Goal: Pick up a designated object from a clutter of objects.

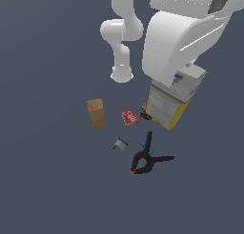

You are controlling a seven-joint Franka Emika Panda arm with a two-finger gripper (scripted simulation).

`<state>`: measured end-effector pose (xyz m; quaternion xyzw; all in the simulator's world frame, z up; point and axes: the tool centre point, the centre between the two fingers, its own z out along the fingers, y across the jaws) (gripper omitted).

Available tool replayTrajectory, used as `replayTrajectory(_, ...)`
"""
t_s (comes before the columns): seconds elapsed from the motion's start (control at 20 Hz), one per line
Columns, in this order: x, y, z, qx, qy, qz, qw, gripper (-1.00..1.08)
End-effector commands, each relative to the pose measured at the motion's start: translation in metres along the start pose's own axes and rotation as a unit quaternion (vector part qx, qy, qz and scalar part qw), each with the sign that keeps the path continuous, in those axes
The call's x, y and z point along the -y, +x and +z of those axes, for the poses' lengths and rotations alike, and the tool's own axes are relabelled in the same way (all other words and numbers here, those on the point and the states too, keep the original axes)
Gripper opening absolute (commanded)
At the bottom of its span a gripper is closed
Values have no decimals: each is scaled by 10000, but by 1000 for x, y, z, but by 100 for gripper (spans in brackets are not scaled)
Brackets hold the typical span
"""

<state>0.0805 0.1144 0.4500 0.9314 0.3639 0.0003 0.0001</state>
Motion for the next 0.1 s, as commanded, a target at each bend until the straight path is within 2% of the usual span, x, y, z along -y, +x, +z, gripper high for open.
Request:
replayTrajectory(0.0,1,1,-3,2,3,4,10000,-100)
replayTrajectory(0.05,1,1,-3,2,3,4,10000,-100)
